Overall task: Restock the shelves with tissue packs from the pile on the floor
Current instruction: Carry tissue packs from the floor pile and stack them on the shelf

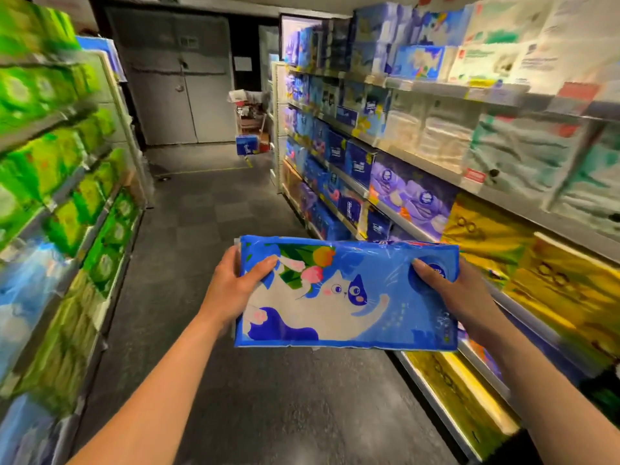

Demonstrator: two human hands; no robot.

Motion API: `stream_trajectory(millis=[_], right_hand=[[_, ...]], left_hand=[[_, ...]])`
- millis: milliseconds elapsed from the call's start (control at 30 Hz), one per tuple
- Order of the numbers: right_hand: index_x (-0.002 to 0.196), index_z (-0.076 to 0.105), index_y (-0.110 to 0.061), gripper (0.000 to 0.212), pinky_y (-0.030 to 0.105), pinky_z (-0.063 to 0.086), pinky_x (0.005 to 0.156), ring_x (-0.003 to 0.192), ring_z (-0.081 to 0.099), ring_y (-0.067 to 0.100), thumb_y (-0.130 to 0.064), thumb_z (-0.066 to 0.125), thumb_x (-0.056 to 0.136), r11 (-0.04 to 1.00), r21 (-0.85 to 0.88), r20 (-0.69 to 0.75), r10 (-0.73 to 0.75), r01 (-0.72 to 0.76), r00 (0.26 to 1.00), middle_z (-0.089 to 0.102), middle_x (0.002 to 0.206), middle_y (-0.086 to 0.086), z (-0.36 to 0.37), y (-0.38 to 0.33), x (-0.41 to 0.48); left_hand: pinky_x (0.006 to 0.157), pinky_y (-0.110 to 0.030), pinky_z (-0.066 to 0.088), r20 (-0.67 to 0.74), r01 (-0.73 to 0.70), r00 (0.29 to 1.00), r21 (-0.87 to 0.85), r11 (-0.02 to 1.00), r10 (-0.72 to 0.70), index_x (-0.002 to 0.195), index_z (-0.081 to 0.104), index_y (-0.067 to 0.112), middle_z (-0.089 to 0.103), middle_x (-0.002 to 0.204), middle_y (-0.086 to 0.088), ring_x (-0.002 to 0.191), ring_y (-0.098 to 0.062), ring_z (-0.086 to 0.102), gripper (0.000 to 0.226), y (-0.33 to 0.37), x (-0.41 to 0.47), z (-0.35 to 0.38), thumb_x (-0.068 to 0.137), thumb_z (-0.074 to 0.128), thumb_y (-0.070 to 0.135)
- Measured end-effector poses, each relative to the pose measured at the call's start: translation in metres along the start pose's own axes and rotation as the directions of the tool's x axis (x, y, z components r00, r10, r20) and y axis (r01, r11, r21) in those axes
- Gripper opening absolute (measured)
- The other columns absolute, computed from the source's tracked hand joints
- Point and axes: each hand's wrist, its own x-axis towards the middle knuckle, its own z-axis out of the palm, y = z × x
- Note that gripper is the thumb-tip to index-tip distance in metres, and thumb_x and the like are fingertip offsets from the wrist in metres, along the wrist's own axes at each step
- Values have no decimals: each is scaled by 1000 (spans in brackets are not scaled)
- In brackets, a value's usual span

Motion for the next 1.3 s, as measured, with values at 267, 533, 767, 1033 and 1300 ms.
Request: stream_trajectory(millis=[267, 533, 767, 1033, 1300], right_hand=[[116, 64, -15, 63, 39, 62, 70, 87, 77, 27, -57, 80, 71, 999, 41, -63, 19, -16, 998, 78, 100, 6, 105, 19, 226], [112, 67, -21, 91, 36, 60, 70, 86, 77, 19, -86, 76, 49, 998, -44, -158, -47, 41, 986, 78, 97, -2, 163, 31, 442], [106, 68, -31, 58, 60, 58, 89, 96, 75, 34, -66, 86, 63, 999, 8, -168, -45, 47, 985, 78, 102, 4, 210, 51, 670], [112, 72, -19, 43, 49, 61, 80, 92, 75, 33, -39, 86, 76, 986, -113, -191, -146, 126, 971, 79, 100, 7, 274, 21, 883], [111, 70, -15, 45, 26, 58, 64, 84, 76, 20, -30, 90, 73, 990, -107, -546, -134, 89, 827, 80, 97, 3, 306, 29, 1004]], left_hand=[[75, -48, 60, 56, -13, 998, -10, 1000, 13, 106, 60, 16, 76, 100, -14, 85, -33, 75, 43, -1, 262, -31, 77, 85, 34], [85, -59, 56, 161, -103, 983, 89, 991, 87, 90, 65, 37, 74, 98, -13, 89, -34, 73, 34, -1, 515, -16, 67, 78, 58], [90, -57, 55, 187, -154, 973, 102, 983, 133, 86, 65, 43, 75, 98, -6, 90, -25, 73, 21, -1, 752, 3, 74, 81, 51], [91, -55, 56, 246, -176, 955, 12, 984, 168, 111, 56, 27, 73, 107, -2, 93, -21, 74, 60, 14, 1006, 2, 66, 82, 57], [62, -20, 55, 450, -269, 847, -99, 958, 284, 117, 48, 6, 71, 88, 5, 76, -5, 71, 53, 26, 1230, 70, 82, 79, 31]])
